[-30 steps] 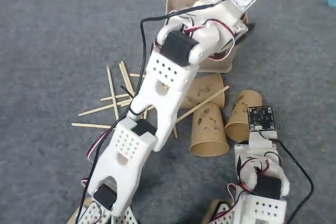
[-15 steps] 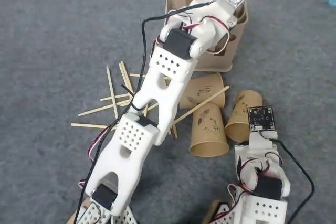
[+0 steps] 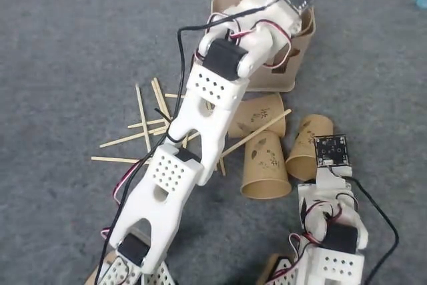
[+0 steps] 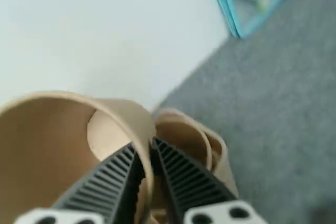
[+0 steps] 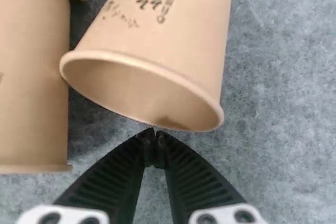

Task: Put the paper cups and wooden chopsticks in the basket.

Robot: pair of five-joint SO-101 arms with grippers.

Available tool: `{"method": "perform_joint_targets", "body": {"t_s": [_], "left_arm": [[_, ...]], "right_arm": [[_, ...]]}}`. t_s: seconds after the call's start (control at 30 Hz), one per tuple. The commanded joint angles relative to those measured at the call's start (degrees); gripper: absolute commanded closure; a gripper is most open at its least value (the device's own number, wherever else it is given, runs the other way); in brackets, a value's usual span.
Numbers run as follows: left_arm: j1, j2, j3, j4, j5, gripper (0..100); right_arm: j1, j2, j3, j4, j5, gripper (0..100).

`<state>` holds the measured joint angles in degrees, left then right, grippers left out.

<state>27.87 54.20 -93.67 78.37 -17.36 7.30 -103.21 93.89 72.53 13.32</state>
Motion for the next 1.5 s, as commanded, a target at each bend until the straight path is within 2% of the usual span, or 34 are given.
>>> {"method": "perform_joint_targets", "body": {"t_s": [0.0, 0.2, 0.33, 0.47, 0.6, 0.87, 1.07, 1.3, 1.47], "left_arm": [[0.8, -6.8, -2.2, 6.6, -4.6, 99], [1.1, -10.0, -2.2, 13.5, -7.4, 99], [1.6, -10.5, -2.2, 15.2, -8.8, 99], [2.5, -10.0, -2.1, 14.6, -10.1, 99], [2.5, -9.2, 0.8, 9.7, -10.0, 97], [2.9, -8.7, 3.6, 8.4, -9.8, 82], [1.4, -10.9, 2.6, 8.4, -9.8, 82], [-0.4, -20.9, 2.5, 8.7, -2.5, 82], [-0.2, -28.5, 2.5, 13.3, 4.0, 82]], "right_arm": [[0.3, -0.7, -0.2, 0.3, 0.9, 99.0], [0.3, -0.7, -0.2, 0.3, 0.9, 99.0], [0.3, -0.7, -0.2, 0.3, 0.9, 99.0], [0.3, -0.7, -0.2, 0.3, 0.9, 99.0], [0.3, -0.7, -0.2, 0.3, 0.9, 99.0], [0.3, -0.7, -0.2, 0.3, 1.0, 99.0], [0.3, -0.7, -0.2, 0.4, 1.0, 99.0], [0.3, -0.7, -0.2, 0.4, 1.0, 99.0], [0.3, -0.7, -0.2, 0.4, 1.0, 99.1]]}}
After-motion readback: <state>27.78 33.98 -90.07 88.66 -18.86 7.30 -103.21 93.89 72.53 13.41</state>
